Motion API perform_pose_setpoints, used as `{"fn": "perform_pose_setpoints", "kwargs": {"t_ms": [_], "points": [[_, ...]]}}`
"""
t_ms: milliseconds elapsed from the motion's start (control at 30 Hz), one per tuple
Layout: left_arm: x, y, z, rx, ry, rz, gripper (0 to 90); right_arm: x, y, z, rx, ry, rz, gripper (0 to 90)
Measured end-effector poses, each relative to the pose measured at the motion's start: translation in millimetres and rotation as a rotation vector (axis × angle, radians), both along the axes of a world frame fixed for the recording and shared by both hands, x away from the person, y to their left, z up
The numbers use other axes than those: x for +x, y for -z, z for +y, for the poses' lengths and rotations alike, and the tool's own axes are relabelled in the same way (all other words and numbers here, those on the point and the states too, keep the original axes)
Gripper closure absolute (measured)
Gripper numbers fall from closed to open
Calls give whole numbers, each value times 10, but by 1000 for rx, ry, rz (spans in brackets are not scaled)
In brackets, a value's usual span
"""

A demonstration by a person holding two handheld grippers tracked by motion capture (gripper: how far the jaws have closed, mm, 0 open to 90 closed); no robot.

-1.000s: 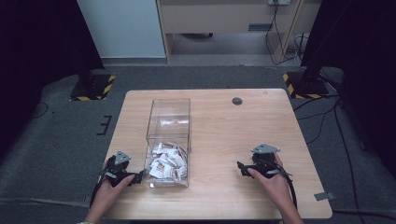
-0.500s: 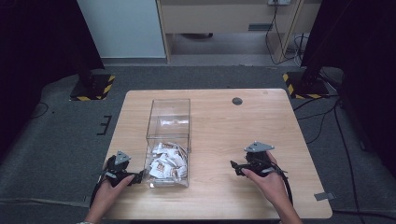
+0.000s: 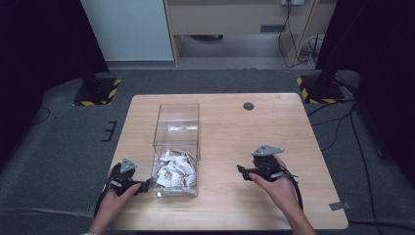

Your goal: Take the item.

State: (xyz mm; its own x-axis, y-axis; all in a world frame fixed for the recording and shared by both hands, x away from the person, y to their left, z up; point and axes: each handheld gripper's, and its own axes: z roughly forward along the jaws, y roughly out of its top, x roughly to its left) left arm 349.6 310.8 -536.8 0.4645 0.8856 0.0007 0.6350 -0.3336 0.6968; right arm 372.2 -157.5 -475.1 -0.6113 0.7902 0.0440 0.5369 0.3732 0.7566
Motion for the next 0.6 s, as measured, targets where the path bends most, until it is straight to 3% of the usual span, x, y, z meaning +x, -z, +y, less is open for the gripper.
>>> {"fn": "perform_pose_setpoints", "kwargs": {"t_ms": [500,600], "points": [[1,0,1,1,1,1,0,-8,-254,179,0,-53,-25,285],[1,0,2,1,2,1,0,-7,-330,229,0,-70,-43,332]]}}
